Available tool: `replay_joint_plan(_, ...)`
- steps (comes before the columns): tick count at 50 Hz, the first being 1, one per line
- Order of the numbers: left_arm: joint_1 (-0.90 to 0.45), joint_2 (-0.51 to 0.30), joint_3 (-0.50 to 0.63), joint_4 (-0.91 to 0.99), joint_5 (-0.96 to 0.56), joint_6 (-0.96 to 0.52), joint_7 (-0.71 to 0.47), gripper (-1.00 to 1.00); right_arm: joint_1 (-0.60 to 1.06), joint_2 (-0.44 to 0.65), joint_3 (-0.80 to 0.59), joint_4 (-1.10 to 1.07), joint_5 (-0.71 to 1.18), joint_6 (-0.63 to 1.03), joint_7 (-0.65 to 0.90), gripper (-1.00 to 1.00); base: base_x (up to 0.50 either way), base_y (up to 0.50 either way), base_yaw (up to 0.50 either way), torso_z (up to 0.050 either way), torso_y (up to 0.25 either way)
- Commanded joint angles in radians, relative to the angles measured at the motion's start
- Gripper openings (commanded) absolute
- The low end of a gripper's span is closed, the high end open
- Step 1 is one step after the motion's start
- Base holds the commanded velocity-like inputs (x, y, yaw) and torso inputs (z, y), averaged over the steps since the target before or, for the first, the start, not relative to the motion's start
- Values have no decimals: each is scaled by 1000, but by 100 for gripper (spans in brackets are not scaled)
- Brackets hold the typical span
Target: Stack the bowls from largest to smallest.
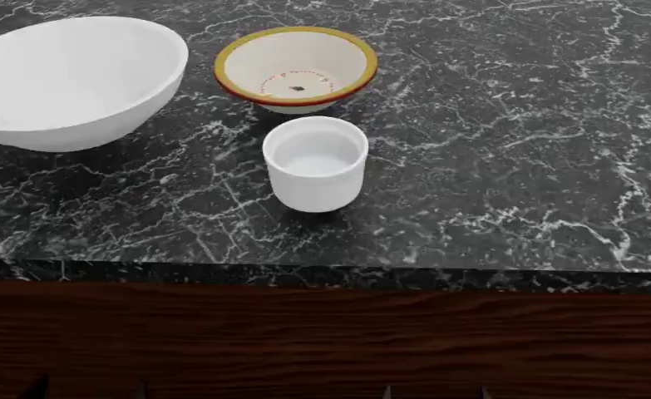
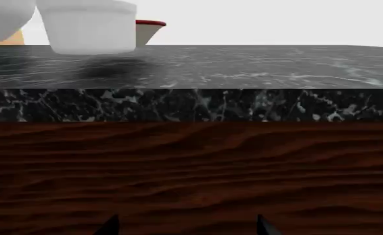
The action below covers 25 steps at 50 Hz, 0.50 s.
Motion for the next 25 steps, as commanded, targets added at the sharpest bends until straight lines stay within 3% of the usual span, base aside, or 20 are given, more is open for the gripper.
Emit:
replay_joint_plan(1, 0, -10, 11, 0, -10, 0, -11, 100, 7, 15, -19, 13, 15, -7, 19, 100, 0, 0, 0, 0, 0)
replay_joint_plan(25, -5, -42, 51, 1, -44, -44, -39, 100, 2, 43, -49, -22, 31, 60, 53, 100, 0, 0, 0, 0, 0)
